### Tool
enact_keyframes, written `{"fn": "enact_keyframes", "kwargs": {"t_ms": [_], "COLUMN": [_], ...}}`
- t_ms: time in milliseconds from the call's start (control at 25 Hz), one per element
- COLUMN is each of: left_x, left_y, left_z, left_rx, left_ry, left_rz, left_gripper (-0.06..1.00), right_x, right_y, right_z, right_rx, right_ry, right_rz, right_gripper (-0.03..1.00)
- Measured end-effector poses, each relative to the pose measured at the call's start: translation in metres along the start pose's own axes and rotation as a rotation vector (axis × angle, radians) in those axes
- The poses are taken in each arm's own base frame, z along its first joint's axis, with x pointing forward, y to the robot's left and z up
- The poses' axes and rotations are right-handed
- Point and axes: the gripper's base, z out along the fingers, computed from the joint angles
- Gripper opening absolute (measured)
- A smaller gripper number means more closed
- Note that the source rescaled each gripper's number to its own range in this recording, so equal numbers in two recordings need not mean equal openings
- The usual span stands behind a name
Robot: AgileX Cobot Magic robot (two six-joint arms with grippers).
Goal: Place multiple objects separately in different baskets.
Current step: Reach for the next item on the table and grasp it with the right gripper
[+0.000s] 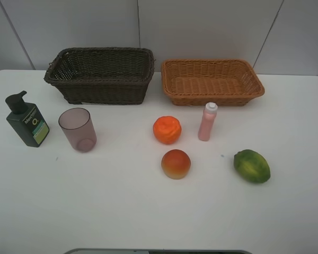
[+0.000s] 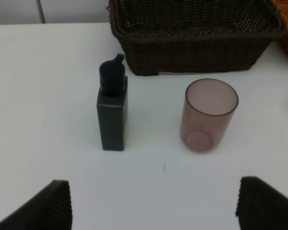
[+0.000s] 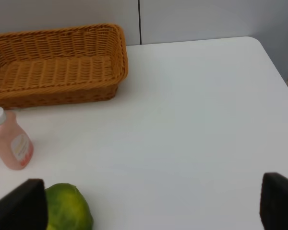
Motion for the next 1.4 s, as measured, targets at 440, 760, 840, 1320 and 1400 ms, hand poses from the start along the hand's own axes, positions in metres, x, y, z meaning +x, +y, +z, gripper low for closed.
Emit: {"fn": "enact_keyframes", "kwargs": {"t_ms": [440,760,840,1320,1400], "left_x": [0.0000,0.0000,-0.0001,-0.0001,-0.0001], "left_y": [0.0002,-0.0004,-0.0005,-0.0006,-0.0006], "left_z": [-0.0001,0.0001,0.0002,0.0002,0.0002], "left_rx": [0.032,-0.042,-0.055,-0.065,-0.065], "left_ry": [0.002,-0.002,-0.003,-0.004,-0.004], "left_rz": [0.016,-0.022,-0.029,-0.034,-0.034], "left_gripper": [0.89,0.89,0.89,0.89,0.89], "right_x": [0.0000,0.0000,0.0000,0.0000,0.0000], "right_y": [0.0000,0.0000,0.0000,0.0000,0.0000], "right_z": [0.0000,0.0000,0.0000,0.0000,0.0000], "right_rx": [0.000,0.000,0.000,0.000,0.000], "right_ry": [0.000,0.000,0.000,0.000,0.000], "right_rz": [0.000,0.000,0.000,0.000,0.000], "right_gripper": [0.88,0.88,0.88,0.88,0.88]}}
